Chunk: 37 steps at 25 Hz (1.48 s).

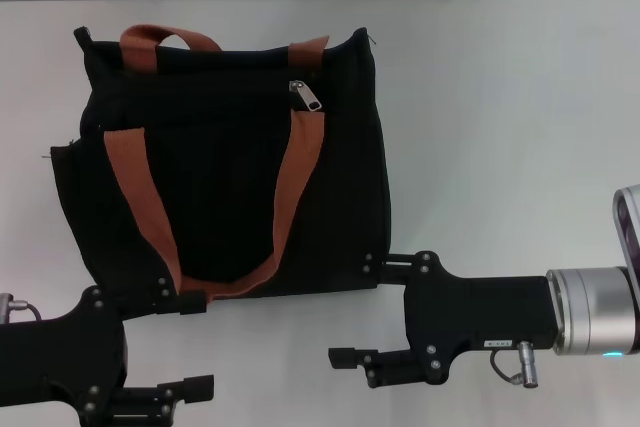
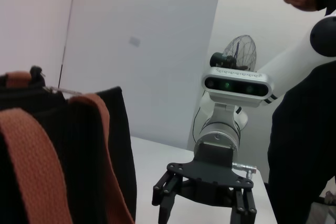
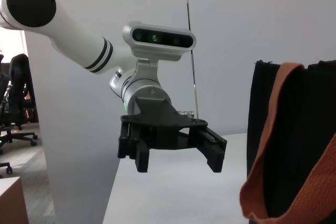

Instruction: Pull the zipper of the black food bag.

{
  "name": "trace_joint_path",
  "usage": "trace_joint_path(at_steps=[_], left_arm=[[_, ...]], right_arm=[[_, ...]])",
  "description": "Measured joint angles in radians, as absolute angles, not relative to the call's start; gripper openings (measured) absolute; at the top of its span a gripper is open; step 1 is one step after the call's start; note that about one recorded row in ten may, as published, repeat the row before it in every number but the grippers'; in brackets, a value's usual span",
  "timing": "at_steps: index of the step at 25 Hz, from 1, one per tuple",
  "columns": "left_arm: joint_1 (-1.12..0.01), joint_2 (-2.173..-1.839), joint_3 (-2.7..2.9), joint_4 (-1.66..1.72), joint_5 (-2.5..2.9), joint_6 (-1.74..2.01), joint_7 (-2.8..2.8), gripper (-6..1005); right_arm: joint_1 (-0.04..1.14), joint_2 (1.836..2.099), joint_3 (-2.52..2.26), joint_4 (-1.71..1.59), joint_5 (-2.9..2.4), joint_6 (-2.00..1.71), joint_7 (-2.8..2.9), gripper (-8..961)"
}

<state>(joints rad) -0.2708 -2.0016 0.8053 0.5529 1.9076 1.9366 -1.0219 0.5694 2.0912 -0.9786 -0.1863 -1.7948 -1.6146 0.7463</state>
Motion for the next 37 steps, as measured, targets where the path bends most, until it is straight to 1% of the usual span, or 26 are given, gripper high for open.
trace_joint_path(at_steps=[23,37], left_arm=[[-0.277,-2.01,0.802,0.545,1.911,1.919,-1.011,800],[-0.278,-2.009,0.799,0.545,1.911,1.911,-1.0,800]], right_arm=[[0.564,2.092,-0.965,-0.155,-1.793,-1.634,0.745,747],[0.568,2.092,-0.962,-0.125,-1.782,-1.615,0.695,748]])
